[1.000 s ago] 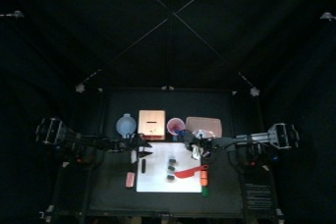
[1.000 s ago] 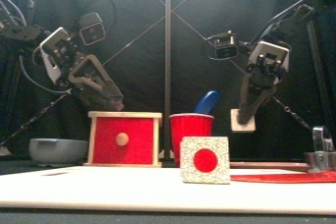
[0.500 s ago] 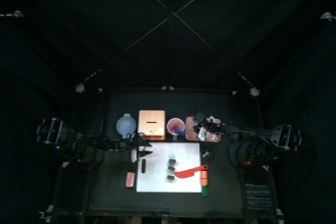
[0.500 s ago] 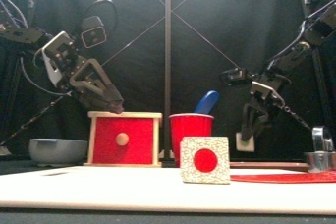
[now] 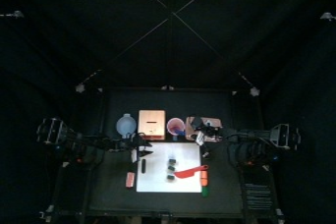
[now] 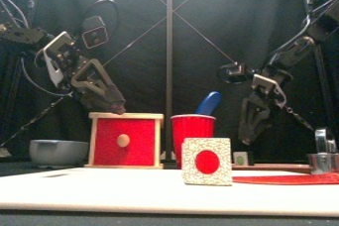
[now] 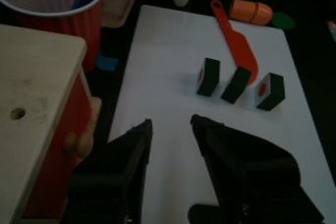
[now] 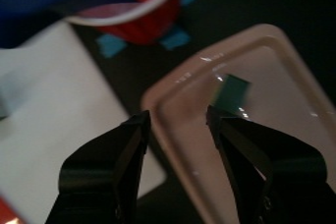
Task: Place sushi on board then cut the sushi with the knife then place the pieces on the plate
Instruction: Place the 4 sushi pieces on the plate
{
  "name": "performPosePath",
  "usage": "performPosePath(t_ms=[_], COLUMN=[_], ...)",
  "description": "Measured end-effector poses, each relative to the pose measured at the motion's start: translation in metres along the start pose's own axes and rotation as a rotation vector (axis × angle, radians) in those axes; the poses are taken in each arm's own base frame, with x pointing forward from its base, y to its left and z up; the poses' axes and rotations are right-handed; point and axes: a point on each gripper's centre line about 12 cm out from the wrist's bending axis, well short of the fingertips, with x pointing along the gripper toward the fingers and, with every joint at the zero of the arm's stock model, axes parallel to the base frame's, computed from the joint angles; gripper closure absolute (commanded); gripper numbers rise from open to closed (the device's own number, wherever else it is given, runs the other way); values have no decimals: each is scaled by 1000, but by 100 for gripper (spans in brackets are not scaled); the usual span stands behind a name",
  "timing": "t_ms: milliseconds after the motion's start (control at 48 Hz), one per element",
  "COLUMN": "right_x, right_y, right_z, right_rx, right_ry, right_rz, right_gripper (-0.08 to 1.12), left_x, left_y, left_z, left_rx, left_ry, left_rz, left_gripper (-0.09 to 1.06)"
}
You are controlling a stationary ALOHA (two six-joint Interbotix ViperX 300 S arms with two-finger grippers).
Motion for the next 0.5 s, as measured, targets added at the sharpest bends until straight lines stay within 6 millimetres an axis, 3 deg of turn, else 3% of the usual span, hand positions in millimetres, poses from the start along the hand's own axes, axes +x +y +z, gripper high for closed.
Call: performPosePath(t_ms=[229,354,500], right_x=[-7,5,23], right_y=[82,108,124], right_z=[8,0,-4], right_rx=[-128,-179,-212], right_ry=[-39,-6,17], right_rz=[196,238,256], right_gripper=[20,20,20], left_x=[0,0,0], left_y=[0,0,-1], left_z=[0,0,-1], left_rx=[0,0,1], left_ry=[0,3,11], left_rz=[0,0,-2], left_gripper=[20,20,20])
